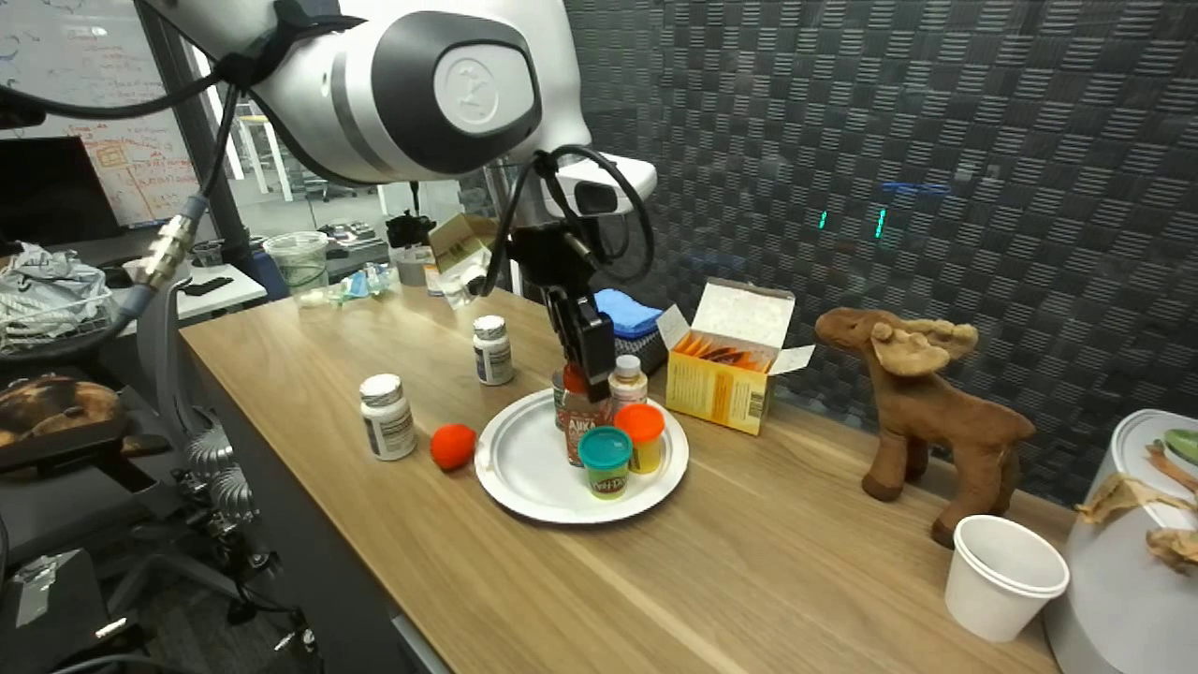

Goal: Put the bottles on the tray

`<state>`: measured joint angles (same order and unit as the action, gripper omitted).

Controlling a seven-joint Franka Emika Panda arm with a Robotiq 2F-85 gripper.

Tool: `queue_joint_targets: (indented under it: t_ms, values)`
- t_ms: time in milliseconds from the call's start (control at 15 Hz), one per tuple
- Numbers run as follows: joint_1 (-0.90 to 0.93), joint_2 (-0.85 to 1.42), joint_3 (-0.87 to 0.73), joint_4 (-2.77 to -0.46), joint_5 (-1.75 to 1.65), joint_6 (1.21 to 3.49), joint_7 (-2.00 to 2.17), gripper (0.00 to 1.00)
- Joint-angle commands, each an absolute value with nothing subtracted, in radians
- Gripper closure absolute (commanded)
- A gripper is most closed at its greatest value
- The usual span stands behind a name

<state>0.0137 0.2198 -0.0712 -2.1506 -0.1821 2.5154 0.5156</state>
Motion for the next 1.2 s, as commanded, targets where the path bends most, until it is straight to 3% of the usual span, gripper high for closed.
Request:
queue_joint_targets:
  t_ms: [0, 67, 133, 400, 733, 1133]
  values:
    - [0.031, 0.235, -0.080, -2.123, -0.163, 2.504, 0.521, 0.53]
    - [0.032, 0.226, -0.081, -2.125, -0.170, 2.497, 0.519, 0.25]
    - [0.034, 0.214, -0.082, -2.130, -0.174, 2.491, 0.519, 0.25]
    - [0.059, 0.122, -0.078, -2.137, -0.214, 2.346, 0.556, 0.00]
    - [0.092, 0.046, 0.005, -2.143, -0.186, 2.356, 0.466, 0.00]
    - [0.143, 0.133, 0.099, -2.092, -0.133, 2.393, 0.461, 0.00]
